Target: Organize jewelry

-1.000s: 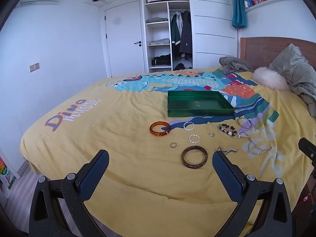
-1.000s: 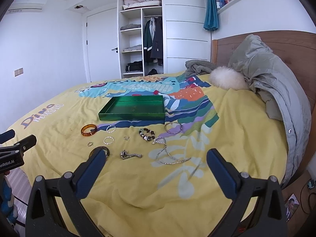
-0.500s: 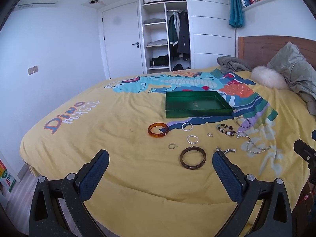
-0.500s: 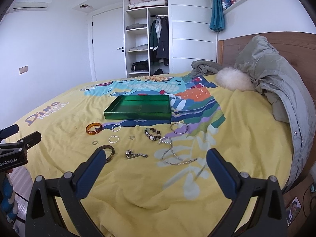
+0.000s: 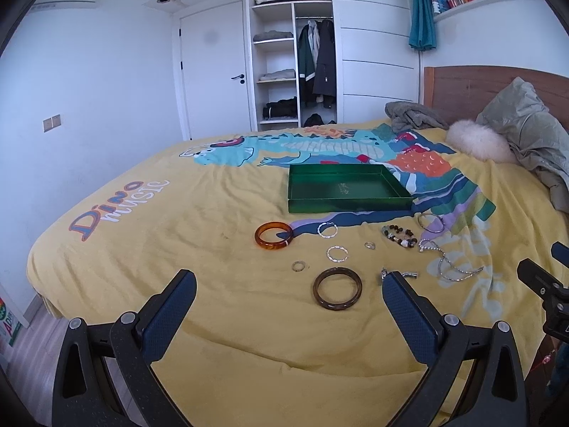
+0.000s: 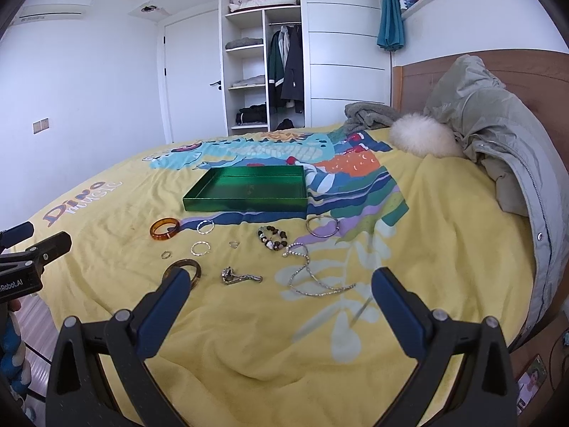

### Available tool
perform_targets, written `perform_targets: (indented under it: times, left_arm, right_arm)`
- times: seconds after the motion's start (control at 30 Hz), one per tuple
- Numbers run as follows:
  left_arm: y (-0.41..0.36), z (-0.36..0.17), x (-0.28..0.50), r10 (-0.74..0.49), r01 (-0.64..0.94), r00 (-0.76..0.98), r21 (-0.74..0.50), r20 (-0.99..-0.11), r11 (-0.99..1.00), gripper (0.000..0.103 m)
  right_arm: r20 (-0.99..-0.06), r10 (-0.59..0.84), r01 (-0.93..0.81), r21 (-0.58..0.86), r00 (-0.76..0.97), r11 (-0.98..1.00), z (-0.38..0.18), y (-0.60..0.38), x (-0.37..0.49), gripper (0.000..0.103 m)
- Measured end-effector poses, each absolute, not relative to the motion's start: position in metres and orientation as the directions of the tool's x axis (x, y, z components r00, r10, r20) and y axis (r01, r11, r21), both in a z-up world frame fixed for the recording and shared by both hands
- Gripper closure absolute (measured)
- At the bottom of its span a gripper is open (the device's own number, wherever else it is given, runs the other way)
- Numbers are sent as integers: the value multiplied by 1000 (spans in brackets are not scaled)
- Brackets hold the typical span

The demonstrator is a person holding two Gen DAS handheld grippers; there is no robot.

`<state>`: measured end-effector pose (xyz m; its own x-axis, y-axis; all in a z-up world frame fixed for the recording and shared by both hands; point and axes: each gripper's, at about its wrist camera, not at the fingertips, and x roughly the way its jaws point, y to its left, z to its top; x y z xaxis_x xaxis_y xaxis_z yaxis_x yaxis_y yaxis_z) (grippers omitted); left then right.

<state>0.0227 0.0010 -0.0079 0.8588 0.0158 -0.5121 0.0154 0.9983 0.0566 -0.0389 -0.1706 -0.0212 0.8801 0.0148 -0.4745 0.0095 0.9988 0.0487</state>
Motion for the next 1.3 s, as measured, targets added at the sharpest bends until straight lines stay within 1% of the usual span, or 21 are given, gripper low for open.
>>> perform_targets:
  times: [0.67,0.83,1.0,1.1,1.17,1.23,1.3]
  left_arm:
    - [-1,-50,75,22,21,787,64,-616,998,1]
    - [-2,-58,89,16,29,775,62,-632,998,3]
    - [-3,-66,101,-8,46,761,41,-648,998,9]
    - [1,-74,109,-32,50,740,8,-672,999,13]
    - [5,-83,117,-69,68,711,-30,-700,997,18]
    - [8,-94,126,-128,92,667,-89,-734,992,29]
    - [10,-105,135,-166,102,629,-131,-759,986,35]
  right_arm:
    - [-540,97,-68,74,836,995,-57,-175,5,1]
    - [-550,125,-98,77,826,992,-64,-173,18,3]
    - [-558,161,-147,71,814,987,-69,-169,31,18]
    - [-570,197,-194,67,798,979,-72,-164,40,24]
    - [-581,230,-237,65,781,969,-76,-160,48,28]
    - [-597,270,-293,61,755,954,-80,-154,57,34]
    - [-616,302,-351,44,727,935,-85,-147,68,41]
